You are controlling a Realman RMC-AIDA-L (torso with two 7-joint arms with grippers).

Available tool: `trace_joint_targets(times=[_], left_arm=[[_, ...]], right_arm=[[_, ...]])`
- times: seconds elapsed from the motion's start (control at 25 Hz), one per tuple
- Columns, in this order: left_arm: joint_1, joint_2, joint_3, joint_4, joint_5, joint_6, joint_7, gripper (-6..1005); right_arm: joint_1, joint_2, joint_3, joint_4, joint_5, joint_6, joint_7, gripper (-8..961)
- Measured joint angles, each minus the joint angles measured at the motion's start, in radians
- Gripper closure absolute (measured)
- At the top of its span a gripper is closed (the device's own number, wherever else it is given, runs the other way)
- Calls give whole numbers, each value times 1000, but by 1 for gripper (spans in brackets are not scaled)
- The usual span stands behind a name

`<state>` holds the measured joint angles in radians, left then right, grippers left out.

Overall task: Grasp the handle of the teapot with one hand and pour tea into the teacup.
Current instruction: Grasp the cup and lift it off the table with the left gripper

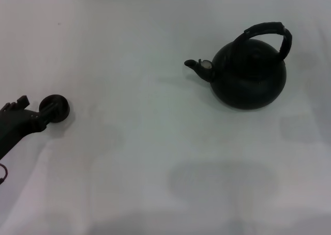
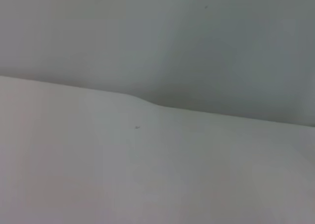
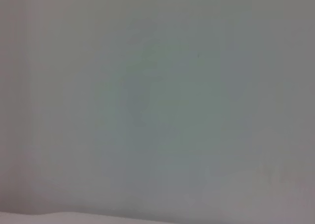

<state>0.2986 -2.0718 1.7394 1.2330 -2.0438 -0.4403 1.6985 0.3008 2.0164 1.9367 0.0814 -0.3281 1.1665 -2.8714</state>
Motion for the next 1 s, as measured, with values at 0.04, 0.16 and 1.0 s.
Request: trace_joint_targets(times=[0.04,0.16,1.0], left_arm=[[-2,0,1,-2,0,0,0,122],[-13,1,5,-14,1,0,-5,122],[-62,3,2,-46,120,2,-154,120]], right_arm=[[0,0,0,1,0,0,0,112],[0,0,-1,2,0,-1,0,112],[0,-2,0,5,0,5,-3,112]])
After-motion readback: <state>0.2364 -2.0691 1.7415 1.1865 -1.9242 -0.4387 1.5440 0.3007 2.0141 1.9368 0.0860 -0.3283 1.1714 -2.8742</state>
